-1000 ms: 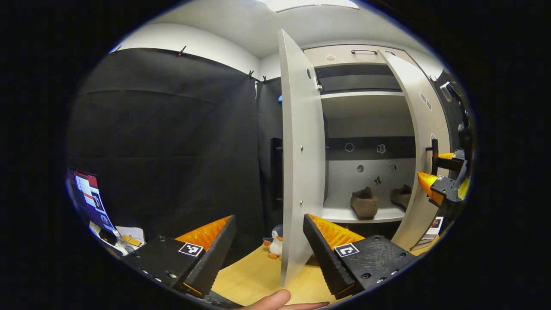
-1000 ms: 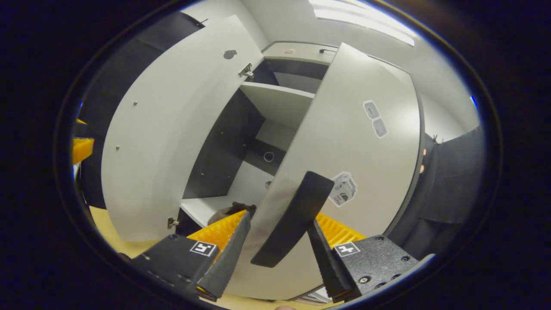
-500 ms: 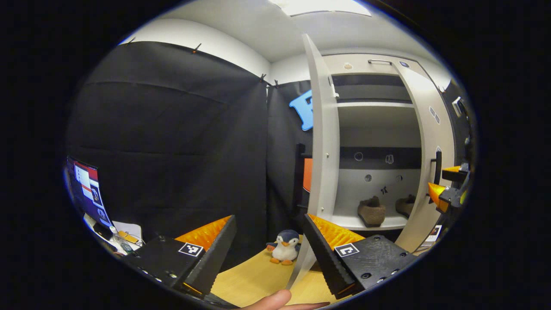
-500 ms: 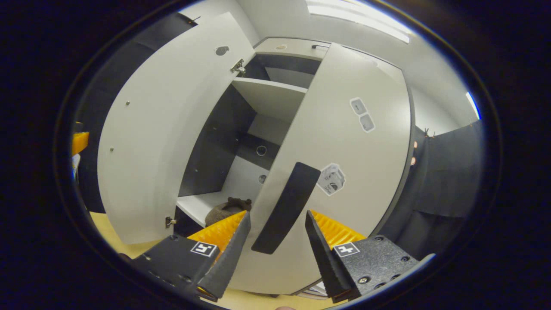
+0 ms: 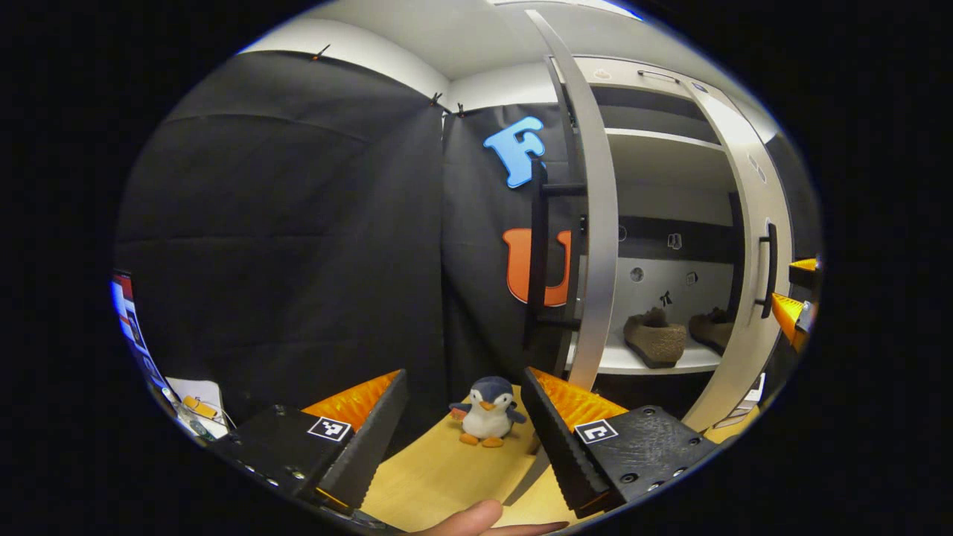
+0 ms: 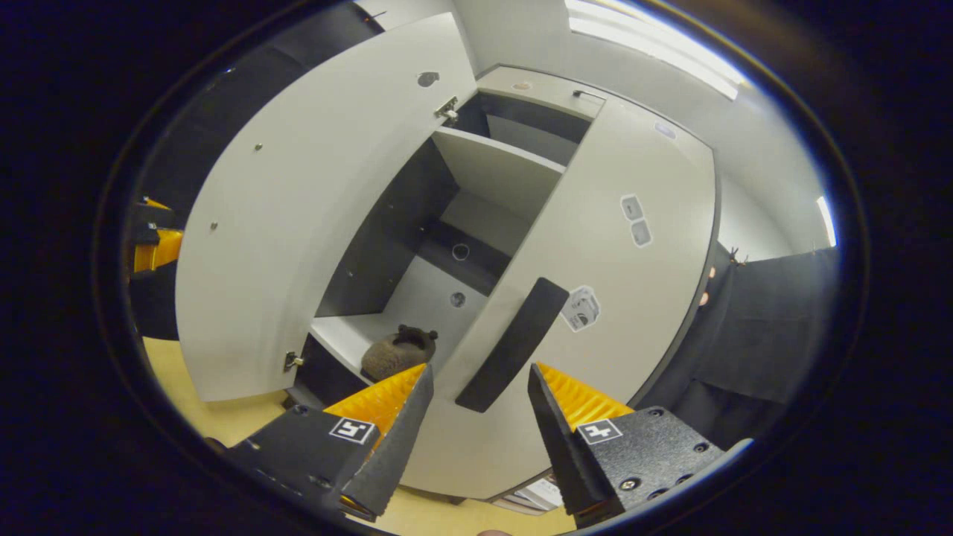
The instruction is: Grab one shoe with the right hand and put it into the shoe cabinet, grab the other shoe with the left hand and put it into the shoe cabinet; then close the right door with the right hand and the left door with the left hand.
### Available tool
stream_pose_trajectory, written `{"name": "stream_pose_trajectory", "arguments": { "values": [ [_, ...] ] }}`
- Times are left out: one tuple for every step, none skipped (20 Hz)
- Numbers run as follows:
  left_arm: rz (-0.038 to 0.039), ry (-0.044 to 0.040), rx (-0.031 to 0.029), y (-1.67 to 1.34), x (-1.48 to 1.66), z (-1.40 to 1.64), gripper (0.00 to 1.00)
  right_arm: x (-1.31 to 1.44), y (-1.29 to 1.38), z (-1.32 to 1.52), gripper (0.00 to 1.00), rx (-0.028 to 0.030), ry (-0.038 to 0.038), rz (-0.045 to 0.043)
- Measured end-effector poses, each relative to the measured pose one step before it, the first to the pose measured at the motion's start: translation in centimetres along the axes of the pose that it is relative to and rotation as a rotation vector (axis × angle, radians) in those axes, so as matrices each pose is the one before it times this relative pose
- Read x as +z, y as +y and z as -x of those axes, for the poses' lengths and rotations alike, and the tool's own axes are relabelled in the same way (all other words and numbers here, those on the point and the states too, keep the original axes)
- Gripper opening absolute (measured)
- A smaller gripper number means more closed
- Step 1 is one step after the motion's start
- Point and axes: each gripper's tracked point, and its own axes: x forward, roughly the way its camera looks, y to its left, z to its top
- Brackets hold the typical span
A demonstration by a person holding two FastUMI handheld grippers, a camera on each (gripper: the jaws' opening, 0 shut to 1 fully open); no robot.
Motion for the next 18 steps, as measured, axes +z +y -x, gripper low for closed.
{"name": "stream_pose_trajectory", "arguments": {
  "values": [
    [-0.01810, -0.02010, -0.02269, -0.530, -0.060, -0.054, 0.93, 0.040, 0.292, 0.365, 0.84, 0.00457, -0.00341, 0.00745],
    [-0.01622, -0.01043, -0.02432, -0.331, 0.214, 0.068, 0.92, -0.021, 0.355, 0.213, 0.84, 0.00531, -0.00199, 0.00568],
    [-0.00376, 0.00109, -0.02720, -0.236, 0.090, 0.062, 0.77, -0.021, 0.401, 0.148, 0.84, 0.00904, 0.00057, 0.00947],
    [0.00836, 0.00571, -0.03239, -0.405, 0.117, 0.128, 0.90, 0.072, 0.300, 0.027, 0.84, 0.00414, -0.00333, 0.01172],
    [0.01091, 0.01174, -0.03058, -0.884, -0.208, 0.116, 0.90, 0.179, 0.073, 0.081, 0.84, 0.00246, -0.00621, 0.00812],
    [0.00477, 0.00373, -0.02321, -1.146, -0.003, 0.186, 0.89, 0.153, 0.044, 0.033, 0.84, 0.00584, -0.00718, 0.00299],
    [-0.00437, 0.00018, -0.01424, -0.962, -0.034, -0.039, 0.90, 0.147, -0.039, 0.175, 0.84, 0.00349, -0.00538, 0.00162],
    [-0.00280, 0.00008, -0.00336, -0.750, 0.007, 0.025, 0.90, 0.122, -0.072, 0.069, 0.84, 0.00424, -0.00736, 0.00055],
    [-0.00215, -0.00069, -0.00114, -0.493, 0.006, 0.099, 0.90, 0.087, -0.206, 0.064, 0.84, 0.00134, -0.00774, 0.00106],
    [0.00580, 0.00246, 0.00245, -0.553, 0.045, 0.108, 0.90, -0.058, -0.247, 0.069, 0.84, 0.00029, -0.00241, 0.00114],
    [0.00559, 0.00513, 0.00525, -0.494, -0.025, 0.028, 0.90, -0.235, -0.250, 0.124, 0.84, 0.00180, 0.00107, -0.00123],
    [-0.00475, 0.00753, 0.00017, -0.612, -0.047, 0.026, 0.90, -0.333, -0.214, 0.000, 0.84, 0.00340, 0.00240, -0.00271],
    [-0.00591, 0.00751, -0.00656, -0.629, -0.009, -0.039, 0.90, -0.251, -0.335, 0.106, 0.84, 0.00159, 0.00179, -0.00427],
    [-0.00654, 0.00403, -0.01362, -0.766, 0.054, -0.058, 0.90, -0.272, -0.183, 0.033, 0.84, 0.00141, 0.00239, -0.00511],
    [-0.00417, 0.00269, -0.01460, -0.956, 0.056, -0.072, 0.90, -0.243, -0.416, 0.196, 0.84, -0.00092, 0.00037, -0.00440],
    [-0.00626, 0.00200, -0.01458, -0.820, 0.112, -0.156, 0.90, -0.185, -0.473, 0.153, 0.84, -0.00218, -0.00236, -0.00194],
    [-0.00777, 0.00246, -0.01603, -0.830, -0.049, -0.193, 0.90, -0.164, -0.577, 0.161, 0.84, -0.00559, -0.00283, 0.00302],
    [-0.01210, 0.00076, -0.01654, -0.984, 0.057, -0.276, 0.90, -0.200, -0.597, 0.076, 0.84, -0.00668, -0.00348, 0.00397]
  ]
}}
